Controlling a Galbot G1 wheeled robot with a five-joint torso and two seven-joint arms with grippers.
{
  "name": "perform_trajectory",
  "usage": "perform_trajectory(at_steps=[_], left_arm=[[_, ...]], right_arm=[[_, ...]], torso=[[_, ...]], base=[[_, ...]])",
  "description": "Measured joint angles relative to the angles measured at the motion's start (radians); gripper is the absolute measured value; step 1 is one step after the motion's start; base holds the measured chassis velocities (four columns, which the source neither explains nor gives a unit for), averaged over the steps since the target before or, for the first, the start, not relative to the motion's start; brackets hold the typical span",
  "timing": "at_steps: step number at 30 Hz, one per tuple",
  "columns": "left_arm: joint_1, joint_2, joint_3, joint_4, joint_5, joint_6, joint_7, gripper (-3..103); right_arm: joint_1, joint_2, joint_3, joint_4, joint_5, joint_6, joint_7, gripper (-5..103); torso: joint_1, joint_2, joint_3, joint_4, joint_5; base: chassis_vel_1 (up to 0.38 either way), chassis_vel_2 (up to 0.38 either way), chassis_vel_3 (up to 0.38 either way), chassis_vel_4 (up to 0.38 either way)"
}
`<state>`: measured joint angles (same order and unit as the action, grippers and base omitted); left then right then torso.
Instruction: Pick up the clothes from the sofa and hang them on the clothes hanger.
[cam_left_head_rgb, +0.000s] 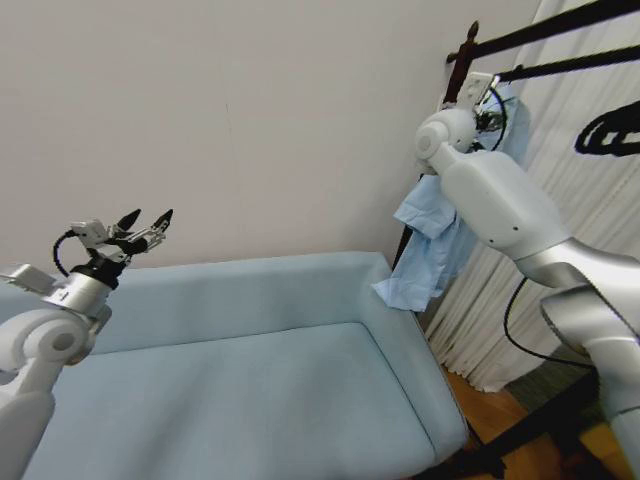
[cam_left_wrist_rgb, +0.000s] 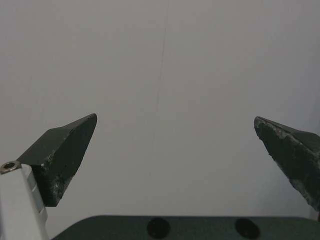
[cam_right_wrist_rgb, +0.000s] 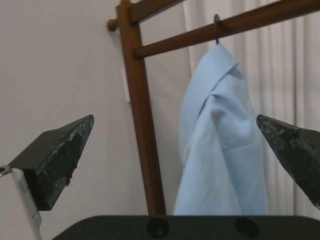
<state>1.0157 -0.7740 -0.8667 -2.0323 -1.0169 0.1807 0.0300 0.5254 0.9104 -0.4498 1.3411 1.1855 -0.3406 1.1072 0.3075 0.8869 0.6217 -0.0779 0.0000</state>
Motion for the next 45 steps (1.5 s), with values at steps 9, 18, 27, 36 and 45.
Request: perform_trajectory(at_steps=[9,18,27,36,45], left_arm=[[0.067,-0.045,-0.014,-0.074,0.121,0.065,-0.132,100],[0.184,-0.110,0.020,-0.146,0.279,0.089,-0.170,100],[0.359,-0.259,-0.023,-0.233,0.362,0.093,-0.202,100],[0.481,-0.417,-0.010,-0.262,0.477,0.024,-0.122,100],[0.599,-0.516,-0.015,-0.279,0.602,-0.064,0.006,100]], right_arm=[[-0.141,-0.194,0.034,0.268,0.109,0.018,-0.330,100],[-0.574,-0.365,0.323,0.500,0.192,0.053,-0.606,100],[-1.106,-0.318,0.567,0.714,-0.028,0.038,-0.633,100],[-1.394,-0.194,0.676,0.806,-0.264,0.052,-0.648,100],[-1.702,-0.013,0.918,0.881,-0.499,0.015,-0.864,100]], torso=[[0.000,0.000,0.000,0.0004,0.0001],[0.000,0.000,0.000,-0.0007,0.0010],[0.000,0.000,0.000,-0.0001,-0.0002],[0.000,0.000,0.000,0.0002,-0.0001],[0.000,0.000,0.000,0.0001,0.0000]], base=[[0.000,0.000,0.000,0.000],[0.000,0.000,0.000,0.000],[0.000,0.000,0.000,0.000],[0.000,0.000,0.000,0.000],[0.000,0.000,0.000,0.000]])
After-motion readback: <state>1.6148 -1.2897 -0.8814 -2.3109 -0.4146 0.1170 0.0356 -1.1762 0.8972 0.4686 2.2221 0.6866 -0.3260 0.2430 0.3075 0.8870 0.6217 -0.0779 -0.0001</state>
